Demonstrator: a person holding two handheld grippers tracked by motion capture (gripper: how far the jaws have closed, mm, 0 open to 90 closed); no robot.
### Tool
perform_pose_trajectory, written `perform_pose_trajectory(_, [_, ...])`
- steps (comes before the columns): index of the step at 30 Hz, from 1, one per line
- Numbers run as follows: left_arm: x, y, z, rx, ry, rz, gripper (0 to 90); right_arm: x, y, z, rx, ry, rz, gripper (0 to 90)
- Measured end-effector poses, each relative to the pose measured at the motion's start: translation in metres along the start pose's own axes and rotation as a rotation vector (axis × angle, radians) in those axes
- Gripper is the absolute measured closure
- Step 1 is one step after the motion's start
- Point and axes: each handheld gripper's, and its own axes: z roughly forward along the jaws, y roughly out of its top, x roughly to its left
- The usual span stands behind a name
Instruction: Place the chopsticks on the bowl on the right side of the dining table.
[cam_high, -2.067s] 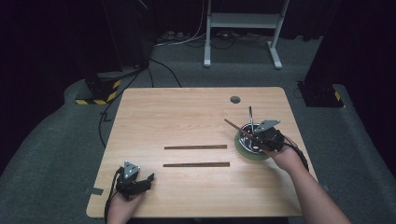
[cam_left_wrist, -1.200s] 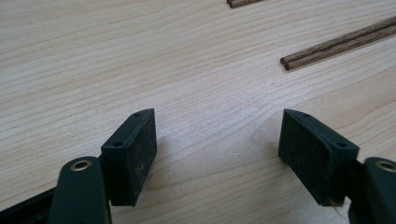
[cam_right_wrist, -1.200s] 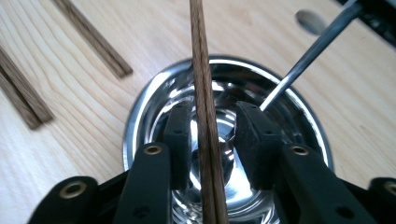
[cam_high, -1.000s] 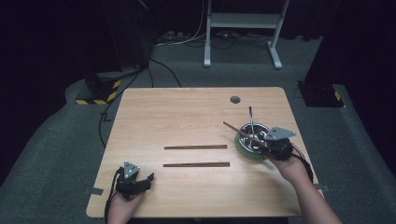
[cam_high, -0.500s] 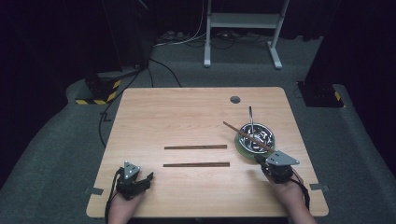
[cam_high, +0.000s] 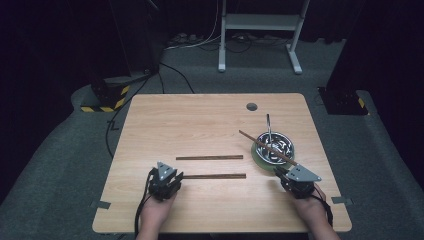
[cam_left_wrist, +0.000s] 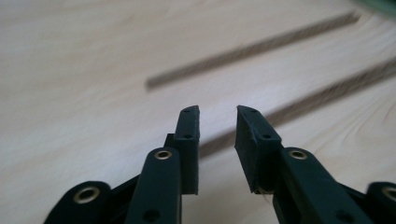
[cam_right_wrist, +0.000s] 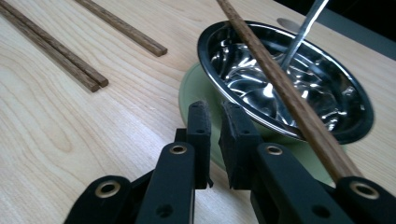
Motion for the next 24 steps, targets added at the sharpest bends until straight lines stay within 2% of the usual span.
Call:
perform_pose_trajectory(2, [-0.011, 0.012, 0.009, -0.018, -0.008, 0.013, 76.8, -0.003, 0.0, -0.002, -0.005, -0.018, 0.002, 78.9])
perform_pose_trajectory(3, [-0.017, 0.017, 0.015, -0.034, -0.017, 0.004, 77.8, -0.004, 0.0, -0.003, -0.012, -0.025, 0.009, 79.4])
perform_pose_trajectory(4, [-0.02, 0.023, 0.019, -0.014, -0.022, 0.036, 78.7, -0.006, -0.001, -0.004, -0.014, -0.023, 0.024, 80.0])
perform_pose_trajectory(9, [-0.037, 0.047, 0.051, -0.02, -0.024, 0.06, 80.0, -0.011, -0.005, -0.008, -0.015, -0.03, 0.04, 80.6])
perform_pose_trajectory(12, [-0.043, 0.057, 0.07, -0.026, -0.02, 0.056, 81.1, -0.012, -0.008, -0.011, -0.019, -0.023, 0.08, 80.7])
perform_pose_trajectory(14, [-0.048, 0.065, 0.086, -0.027, -0.02, 0.049, 81.5, -0.014, -0.009, -0.015, -0.021, -0.032, 0.079, 80.8])
perform_pose_trajectory(17, [-0.054, 0.075, 0.104, -0.015, -0.017, 0.055, 81.7, -0.016, -0.011, -0.019, -0.029, -0.041, 0.101, 81.2])
perform_pose_trajectory(20, [-0.058, 0.084, 0.119, -0.01, -0.012, 0.057, 81.7, -0.019, -0.016, -0.022, -0.019, -0.055, 0.117, 81.3])
perform_pose_trajectory(23, [-0.062, 0.093, 0.134, -0.014, -0.027, 0.041, 81.5, -0.021, -0.019, -0.024, -0.01, -0.047, 0.134, 81.3])
perform_pose_trajectory(24, [-0.063, 0.096, 0.14, -0.018, -0.035, 0.047, 81.6, -0.022, -0.02, -0.025, -0.004, -0.047, 0.133, 81.3])
